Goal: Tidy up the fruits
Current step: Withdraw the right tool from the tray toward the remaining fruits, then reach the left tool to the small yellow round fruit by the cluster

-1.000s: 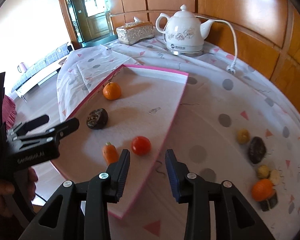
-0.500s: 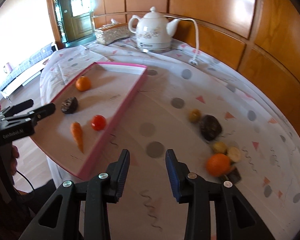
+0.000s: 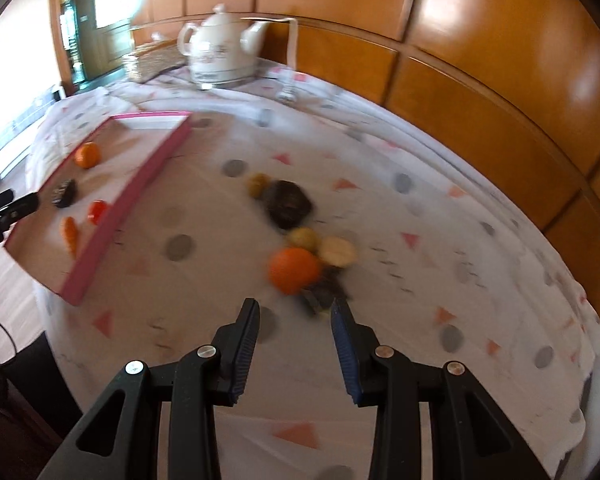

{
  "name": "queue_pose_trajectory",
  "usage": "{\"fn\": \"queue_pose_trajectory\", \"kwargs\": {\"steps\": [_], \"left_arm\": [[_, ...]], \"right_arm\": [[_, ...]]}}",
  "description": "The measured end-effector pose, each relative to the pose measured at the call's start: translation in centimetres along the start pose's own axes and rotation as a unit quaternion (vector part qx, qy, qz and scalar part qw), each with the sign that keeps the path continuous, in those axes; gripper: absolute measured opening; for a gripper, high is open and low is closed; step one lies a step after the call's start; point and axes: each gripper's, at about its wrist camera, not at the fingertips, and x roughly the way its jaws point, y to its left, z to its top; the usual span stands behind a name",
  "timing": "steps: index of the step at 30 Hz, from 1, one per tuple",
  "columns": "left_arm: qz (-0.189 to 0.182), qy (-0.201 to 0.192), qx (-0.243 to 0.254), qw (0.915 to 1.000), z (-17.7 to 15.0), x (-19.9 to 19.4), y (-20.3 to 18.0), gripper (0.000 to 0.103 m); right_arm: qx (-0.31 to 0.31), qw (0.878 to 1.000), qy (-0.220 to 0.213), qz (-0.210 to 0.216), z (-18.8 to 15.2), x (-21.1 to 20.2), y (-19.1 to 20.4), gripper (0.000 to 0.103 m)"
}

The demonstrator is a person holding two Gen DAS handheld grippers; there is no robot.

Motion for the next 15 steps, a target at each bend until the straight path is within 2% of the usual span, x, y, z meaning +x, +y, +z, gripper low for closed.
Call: {"fn": "queue_pose_trajectory", "kwargs": {"steps": [9, 15], "left_arm": [[-0.021, 0.007, 0.015, 0.9996, 0.0, -0.1, -1.2, 0.103], [-0.029, 0.005, 0.048, 0.9984, 0.1, -0.3, -2.9, 0.103]], "right_arm": [[0.051, 0.996, 0.026, -0.064, -2.1, 0.2, -7.3, 0.037], [0.129, 0.984, 0.051, -0.112, -4.7, 1.2, -12.9, 0.037]]}}
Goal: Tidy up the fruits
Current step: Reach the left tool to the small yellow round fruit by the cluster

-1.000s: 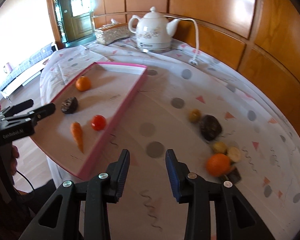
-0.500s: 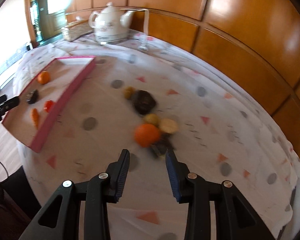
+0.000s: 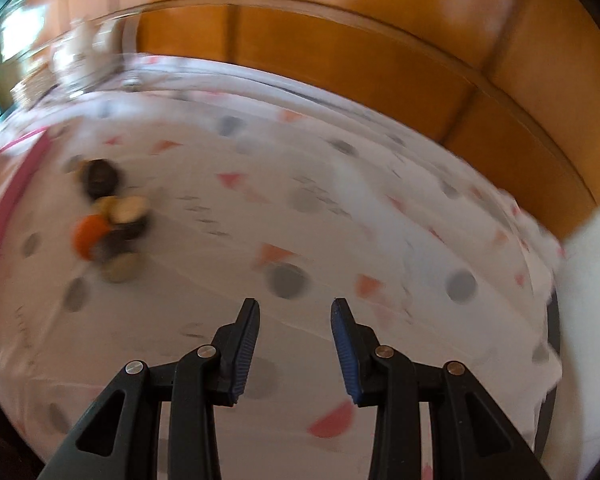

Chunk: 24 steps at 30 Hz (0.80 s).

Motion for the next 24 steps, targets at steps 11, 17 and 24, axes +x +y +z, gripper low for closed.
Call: {"fn": "queue_pose_trajectory", "kwargs": {"steps": [11, 17, 24], "left_arm": [[-0.052, 0.015, 0.032, 0.998, 1.6, 0.4, -3.2, 0.103], [-0.07, 0.03, 0.047, 0.996, 2.4, 1.1, -5.4, 0.102], [-0.099, 0.056, 0.066, 0.9913, 3.8, 2.5, -8.0, 0.082]], "right_arm": [[0.122, 0.99, 0.059, -0.045, -0.9, 1.5, -5.5, 0.037], [0.182, 0.979, 0.071, -0.052, -1.3, 2.0, -8.0, 0.037], [0.211, 0.974, 0.065, -0.058, -1.4, 1.6, -9.2, 0.037]]}}
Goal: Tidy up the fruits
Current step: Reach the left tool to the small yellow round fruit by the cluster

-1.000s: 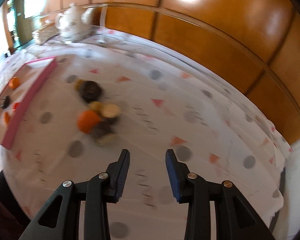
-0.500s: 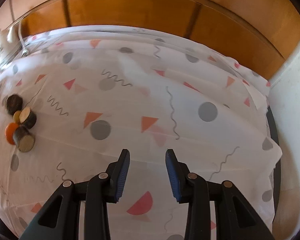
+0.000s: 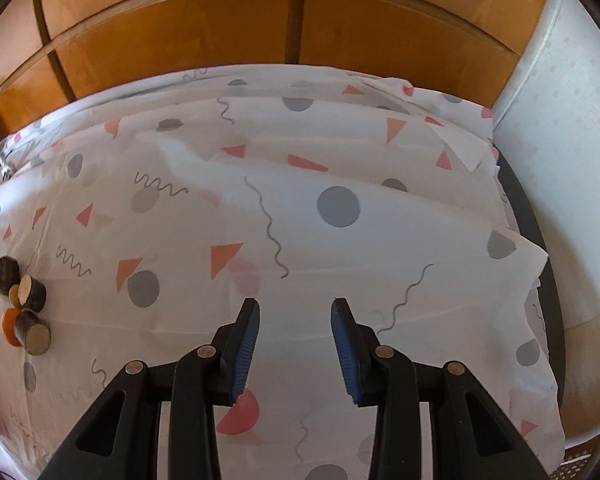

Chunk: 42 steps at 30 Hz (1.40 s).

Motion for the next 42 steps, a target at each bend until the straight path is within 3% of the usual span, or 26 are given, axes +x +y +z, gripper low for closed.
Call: {"fn": "queue_pose_trajectory", "kwargs": {"steps": [2, 9, 14, 21, 30, 34, 42], "left_arm": [[-0.012, 0.01, -0.002, 0.9999, 0.8, 0.7, -0.4, 0.074], [-0.034, 0.05, -0.018, 0.998, 3.1, 4.2, -1.8, 0.058], [-0.062, 0.089, -0.055, 0.9926, 4.7, 7.9, -2.3, 0.034], [-0.099, 0.102, -0.123, 0.9822, 7.1, 11.7, -3.3, 0.034], [-0.097, 0.102, -0.183, 0.9729, 8.2, 16.0, -2.8, 0.034], [-0.099, 0.098, -0.165, 0.9764, 8.0, 15.7, -3.0, 0.034], [-0.077, 0.087, -0.053, 0.9918, 7.5, 15.1, -5.4, 0.04]], "right_arm": [[0.013, 1.0, -0.003, 0.0, 0.1, -0.2, -0.5, 0.038], [0.045, 0.999, -0.013, 0.003, 0.5, -0.6, -2.0, 0.038], [0.062, 0.998, -0.018, 0.013, 0.7, -0.8, -2.6, 0.038], [0.054, 0.998, -0.02, 0.026, 0.8, -1.0, -2.1, 0.038], [0.04, 0.998, -0.018, 0.034, 1.0, -0.8, -1.3, 0.038], [0.038, 0.999, -0.017, 0.036, 1.0, -0.8, -1.2, 0.038], [0.032, 0.999, -0.02, 0.038, 1.1, -0.9, -0.9, 0.038]]}}
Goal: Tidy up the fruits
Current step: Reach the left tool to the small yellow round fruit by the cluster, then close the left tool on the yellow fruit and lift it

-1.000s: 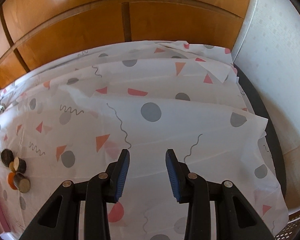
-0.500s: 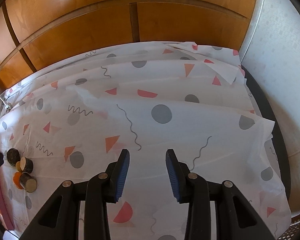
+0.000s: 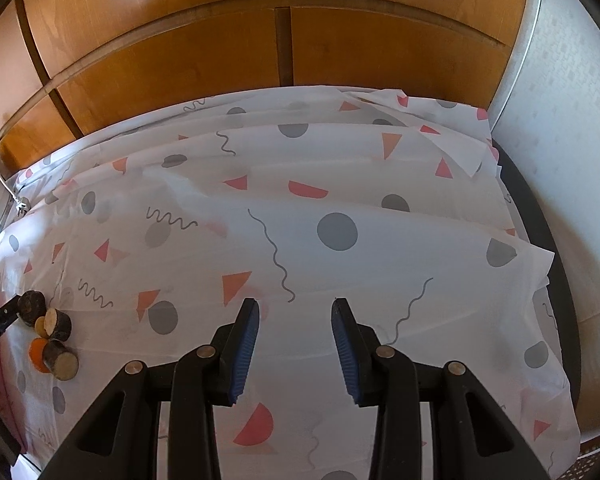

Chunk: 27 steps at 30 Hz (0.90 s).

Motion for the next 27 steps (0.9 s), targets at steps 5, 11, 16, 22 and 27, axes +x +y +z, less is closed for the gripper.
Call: {"fn": "queue_pose_trajectory", "kwargs": {"steps": [5, 11, 16, 22, 27], "left_arm": [[0.029, -0.001, 0.043, 0.9986, 0.0, 0.5, -1.0, 0.04], [0.074, -0.008, 0.081, 0.994, -0.5, 0.7, -1.7, 0.026], [0.044, -0.002, 0.068, 0.9967, -1.5, -0.2, -1.4, 0.025], [0.03, 0.005, 0.093, 0.9952, -5.8, -2.3, -1.9, 0.026], [0.035, -0.022, 0.128, 0.9909, -9.7, -3.8, -2.5, 0.026]], "right_arm": [[-0.001, 1.0, 0.001, -0.002, 0.0, 0.1, 0.1, 0.038], [-0.001, 1.0, 0.001, -0.006, 0.0, 0.2, 0.0, 0.038], [0.011, 1.0, -0.006, -0.007, 0.2, 0.0, -0.5, 0.038], [0.02, 1.0, -0.003, 0.005, 0.2, 0.1, -0.9, 0.038], [0.012, 1.0, -0.016, 0.019, 0.1, -0.5, -0.5, 0.038]]}}
